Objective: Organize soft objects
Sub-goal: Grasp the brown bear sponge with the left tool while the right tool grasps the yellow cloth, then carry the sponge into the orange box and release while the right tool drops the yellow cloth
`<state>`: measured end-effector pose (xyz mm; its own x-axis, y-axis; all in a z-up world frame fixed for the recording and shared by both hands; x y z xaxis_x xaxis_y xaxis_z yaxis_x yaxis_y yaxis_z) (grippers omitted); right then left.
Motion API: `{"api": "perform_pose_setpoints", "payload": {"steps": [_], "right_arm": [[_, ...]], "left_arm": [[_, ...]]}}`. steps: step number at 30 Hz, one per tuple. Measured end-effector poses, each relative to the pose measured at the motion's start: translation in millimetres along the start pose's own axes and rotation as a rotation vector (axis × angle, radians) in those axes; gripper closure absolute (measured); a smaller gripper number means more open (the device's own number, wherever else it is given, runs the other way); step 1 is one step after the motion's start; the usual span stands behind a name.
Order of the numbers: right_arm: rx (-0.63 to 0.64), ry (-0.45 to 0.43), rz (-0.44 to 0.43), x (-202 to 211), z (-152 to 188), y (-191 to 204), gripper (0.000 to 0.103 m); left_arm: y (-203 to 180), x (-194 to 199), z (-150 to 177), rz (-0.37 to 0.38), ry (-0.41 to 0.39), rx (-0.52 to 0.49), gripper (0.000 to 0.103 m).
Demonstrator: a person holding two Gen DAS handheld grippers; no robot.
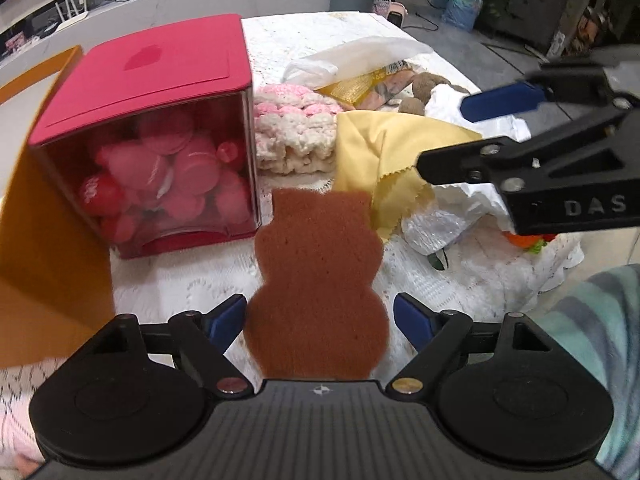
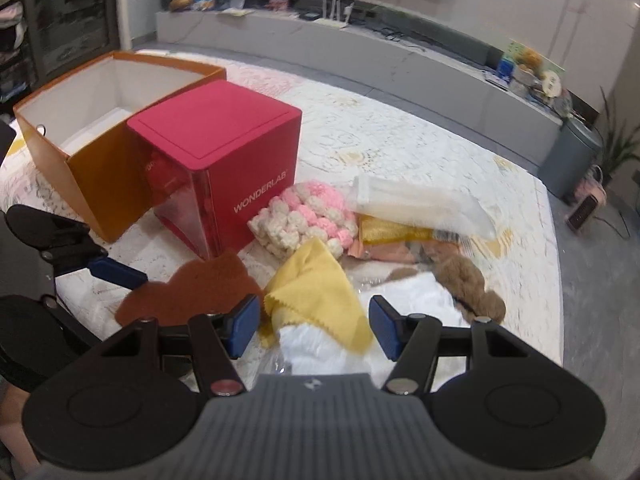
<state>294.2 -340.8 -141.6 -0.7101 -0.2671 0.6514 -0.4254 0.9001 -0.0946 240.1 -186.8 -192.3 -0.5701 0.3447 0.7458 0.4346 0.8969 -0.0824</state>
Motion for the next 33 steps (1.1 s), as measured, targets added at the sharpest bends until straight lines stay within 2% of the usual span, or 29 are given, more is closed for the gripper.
{"api": "perform_pose_setpoints", "payload": {"steps": [2, 9, 11, 13, 14, 15, 19, 28, 33], "right_arm": [[0.017, 0.025, -0.011, -12, -1, -1, 0.043], [0.041, 0.078, -0.038, -49, 1, 0, 0.043], [0.03, 0.087, -0.049, -57, 0, 1, 0.052], [0.033, 0.082, -0.048, -59, -2, 2, 0.072], [0.036, 0.076, -0.043, -59, -4, 3, 0.075], [0.032, 0.071, -0.045, -57, -5, 3, 0.084], [0.019, 0.047, -0.056, -41, -13, 8, 0.1], [-0.003, -0.034, -0.044, 15, -41, 21, 0.101], [-0.019, -0.083, -0.033, 42, -63, 31, 0.101]], "left_arm": [[1, -6, 0, -0.006, 0.007, -0.005, 0.008], [6, -4, -1, 0.0, 0.013, 0.036, 0.024], [6, 2, -3, 0.002, 0.004, 0.054, 0.027], [5, 4, -5, 0.004, -0.006, 0.061, 0.028], [6, 9, -6, 0.003, -0.013, 0.059, 0.029], [6, 12, -6, 0.001, -0.017, 0.059, 0.029], [7, 27, -10, 0.008, -0.042, 0.079, 0.031], [3, 79, -26, 0.022, -0.161, 0.101, 0.032], [16, 120, -34, -0.009, -0.243, 0.119, 0.032]]}}
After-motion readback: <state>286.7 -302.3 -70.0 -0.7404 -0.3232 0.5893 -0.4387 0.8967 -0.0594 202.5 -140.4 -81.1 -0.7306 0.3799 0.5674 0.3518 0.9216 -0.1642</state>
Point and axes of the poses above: each gripper's, at about its wrist camera, not at the fingertips, and x roughly against the way its jaws point, y to its left, z to its underside, the point moved 9 cm from there along -x, roughly the way its jaws point, and after that the axes turned 11 degrees about -y, right-handed, at the moved point
